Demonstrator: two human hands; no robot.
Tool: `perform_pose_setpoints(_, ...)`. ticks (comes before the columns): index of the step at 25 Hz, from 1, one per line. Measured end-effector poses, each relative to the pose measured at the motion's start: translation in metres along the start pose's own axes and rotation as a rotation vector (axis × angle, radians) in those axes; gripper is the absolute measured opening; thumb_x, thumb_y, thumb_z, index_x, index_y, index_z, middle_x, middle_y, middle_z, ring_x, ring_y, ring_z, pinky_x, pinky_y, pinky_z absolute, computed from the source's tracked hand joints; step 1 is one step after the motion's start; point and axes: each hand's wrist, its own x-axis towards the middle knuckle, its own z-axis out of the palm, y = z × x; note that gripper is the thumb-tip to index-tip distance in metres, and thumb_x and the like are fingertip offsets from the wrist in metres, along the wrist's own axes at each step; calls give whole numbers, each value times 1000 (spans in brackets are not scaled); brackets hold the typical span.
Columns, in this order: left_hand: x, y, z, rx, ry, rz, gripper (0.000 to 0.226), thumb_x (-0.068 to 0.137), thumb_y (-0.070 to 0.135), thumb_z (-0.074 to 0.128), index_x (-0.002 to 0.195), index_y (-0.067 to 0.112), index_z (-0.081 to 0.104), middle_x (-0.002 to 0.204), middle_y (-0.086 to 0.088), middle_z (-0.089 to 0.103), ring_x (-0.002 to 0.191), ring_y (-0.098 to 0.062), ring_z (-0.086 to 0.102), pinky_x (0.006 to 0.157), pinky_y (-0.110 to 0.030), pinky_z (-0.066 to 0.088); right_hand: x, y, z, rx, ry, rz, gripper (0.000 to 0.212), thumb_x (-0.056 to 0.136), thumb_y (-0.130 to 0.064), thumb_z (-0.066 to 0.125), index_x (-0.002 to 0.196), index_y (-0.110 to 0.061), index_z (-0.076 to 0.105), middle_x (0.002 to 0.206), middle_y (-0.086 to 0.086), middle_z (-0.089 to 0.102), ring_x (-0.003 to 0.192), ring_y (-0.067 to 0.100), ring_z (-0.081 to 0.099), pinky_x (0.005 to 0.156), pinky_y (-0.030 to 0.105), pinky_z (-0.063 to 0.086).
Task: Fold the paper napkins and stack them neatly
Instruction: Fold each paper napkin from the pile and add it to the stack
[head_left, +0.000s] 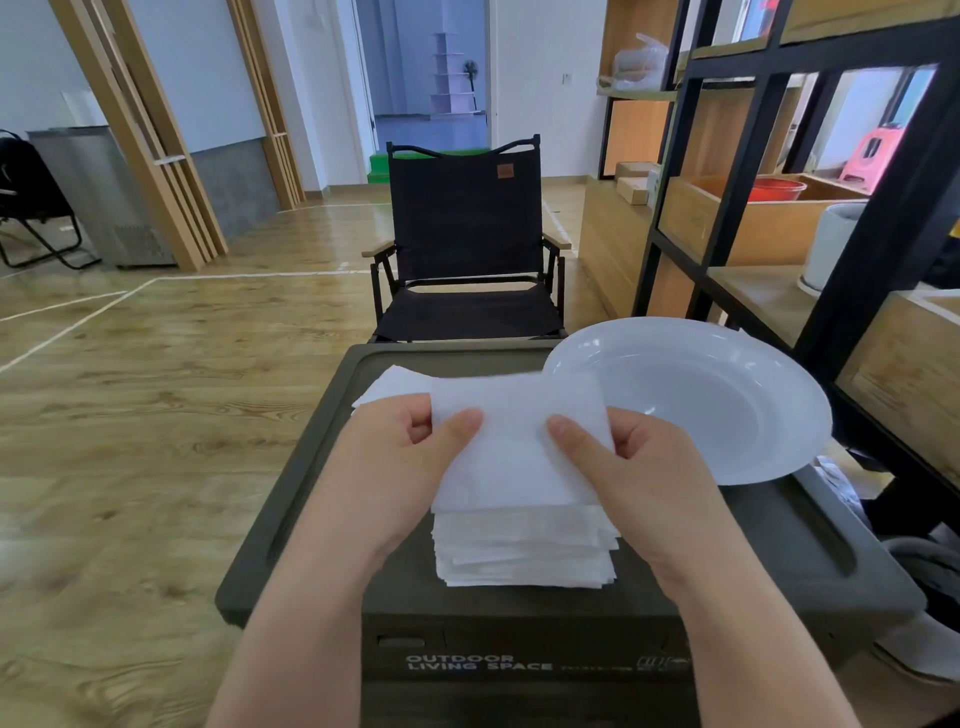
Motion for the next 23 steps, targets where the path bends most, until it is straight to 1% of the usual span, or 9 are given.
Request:
perform_pose_setpoints(2,3,-9,4,176,36,-28,42,92,35,56,73,-2,57,57,-3,42,51,-19,32,53,-27,25,3,6,1,-142,71,-17,40,87,-42,57,91,-4,69,90,14,69,85,28,64,78,41,56)
perform_pose_setpoints(4,6,-14,8,278,78,-80,46,92,34,57,61,4,44,56,-2,31,51,-16,25,51,-26,20,5,11,1,-266,121,-19,39,88,-40,57,85,-3,68,84,15,67,78,25,62,67,31,52)
perform_pose_setpoints(7,11,-20,14,377,140,-166,34,86,37,64,63,17,52,59,6,45,51,-10,40,49,-24,28,7,16,3,-395,181,-11,24,87,-41,59,75,-20,63,66,-5,58,63,8,52,54,13,34)
perform_pose_setpoints(9,13,-24,17,450,132,-201,30,83,42,67,76,13,62,70,6,55,62,-10,50,53,-23,35,11,23,6,-451,216,-19,20,87,-41,59,78,-23,63,66,-11,55,62,2,48,54,10,29)
perform_pose_setpoints(14,18,-29,15,536,119,-281,33,80,48,68,74,17,61,72,5,62,59,-10,53,54,-23,39,15,36,12,-474,284,14,16,81,-39,67,77,-24,62,69,-13,57,66,4,50,54,10,29)
perform_pose_setpoints(17,37,-49,4,629,292,-189,27,85,40,65,102,19,60,100,1,65,87,-16,58,75,-29,44,13,30,8,-414,371,-21,19,82,-43,66,85,-27,56,67,-16,51,62,2,49,55,8,27)
perform_pose_setpoints(19,47,-65,3,689,260,-173,44,84,36,66,122,20,53,119,-4,57,108,-23,53,84,-32,41,11,25,6,-344,409,-53,19,83,-44,63,89,-28,55,66,-13,54,61,3,51,56,8,28)
perform_pose_setpoints(21,55,-78,7,691,254,-165,35,84,36,65,114,20,58,117,-4,56,105,-24,50,79,-28,39,10,21,6,-282,408,-71,17,85,-43,62,90,-28,57,65,-10,57,61,5,53,56,8,29)
perform_pose_setpoints(23,57,-82,9,660,320,-104,14,86,30,62,90,17,64,98,-3,63,87,-19,53,62,-23,35,10,19,8,-251,395,-77,15,86,-41,61,89,-28,58,62,-8,58,61,6,54,56,8,29)
